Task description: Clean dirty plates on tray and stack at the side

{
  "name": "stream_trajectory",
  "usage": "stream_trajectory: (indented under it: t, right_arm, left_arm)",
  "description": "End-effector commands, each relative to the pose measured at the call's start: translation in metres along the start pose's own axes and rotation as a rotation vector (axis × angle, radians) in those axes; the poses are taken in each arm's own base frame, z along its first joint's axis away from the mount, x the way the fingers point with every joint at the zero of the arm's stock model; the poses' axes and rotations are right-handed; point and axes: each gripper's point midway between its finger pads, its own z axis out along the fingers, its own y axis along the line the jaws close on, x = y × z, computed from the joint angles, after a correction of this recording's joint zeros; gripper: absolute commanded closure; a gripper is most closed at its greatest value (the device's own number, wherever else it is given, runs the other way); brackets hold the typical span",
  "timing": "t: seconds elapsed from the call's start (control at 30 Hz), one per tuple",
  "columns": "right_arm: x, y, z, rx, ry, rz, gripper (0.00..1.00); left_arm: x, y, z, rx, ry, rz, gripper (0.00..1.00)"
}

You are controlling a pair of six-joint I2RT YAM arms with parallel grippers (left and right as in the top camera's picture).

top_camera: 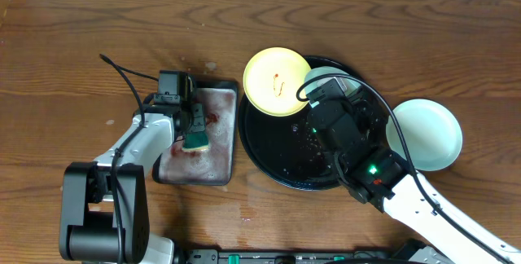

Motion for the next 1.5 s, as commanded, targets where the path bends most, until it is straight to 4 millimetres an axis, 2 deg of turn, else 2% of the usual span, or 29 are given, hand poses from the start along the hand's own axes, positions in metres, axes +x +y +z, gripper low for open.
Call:
stream_trajectory:
  t: [0.0, 0.1, 0.2, 0.23, 0.3, 0.4, 0.47, 0.7, 0.87, 1.0, 1.2, 1.47]
  right_arm:
    - [-0.009, -0.012, -0.006, 0.028, -0.021, 0.028, 0.99]
    - [-0.009, -0.012, -0.006, 0.027, -0.021, 0.028, 0.99]
    - [-0.009, -0.012, -0.006, 0.027, -0.021, 0.028, 0.99]
    - [-0.009, -0.012, -0.006, 0.027, -0.021, 0.028, 0.99]
    - [-0.009, -0.012, -0.006, 0.027, -0.021, 0.028, 0.99]
    - [-0.009, -0.012, -0.006, 0.027, -0.021, 0.028, 0.99]
    - [-0.009, -0.012, -0.006, 0.027, -0.021, 0.029, 0.99]
    - [-0.009, -0.012, -0.006, 0.028, -0.024, 0.032, 0.99]
    - [-0.009, -0.012, -0.006, 0.028, -0.023, 0.032, 0.99]
    - [-0.009, -0.012, -0.006, 0.028, -0.023, 0.032, 0.99]
    - [-0.009, -0.012, -0.006, 0.028, -0.023, 0.032, 0.99]
    - [-0.009, -0.014, -0.006, 0.039, -0.019, 0.032, 0.99]
  left_arm:
    - [-0.012, 0.002, -0.006, -0.015, -0.034, -0.007, 0.93]
    - [-0.019, 0.001, -0.013, -0.008, -0.060, -0.004, 0.93]
    - [-0.026, -0.007, -0.022, 0.031, -0.088, 0.012, 0.84]
    - [-0.027, -0.011, -0.024, 0.053, -0.092, 0.023, 0.72]
    - [-0.027, -0.016, -0.028, 0.083, -0.092, 0.026, 0.55]
    - [-0.017, -0.021, -0.028, 0.117, -0.049, 0.027, 0.42]
    - [-0.008, -0.022, -0.028, 0.125, -0.013, 0.025, 0.38]
    - [0.013, -0.017, -0.028, 0.106, 0.075, 0.021, 0.38]
    - [0.014, -0.017, -0.028, 0.106, 0.079, 0.021, 0.38]
    - [0.017, -0.018, -0.028, 0.106, 0.087, 0.021, 0.45]
    - [0.022, -0.028, -0.029, 0.113, 0.101, 0.029, 0.48]
    - [0.032, -0.025, -0.023, 0.076, 0.122, 0.044, 0.53]
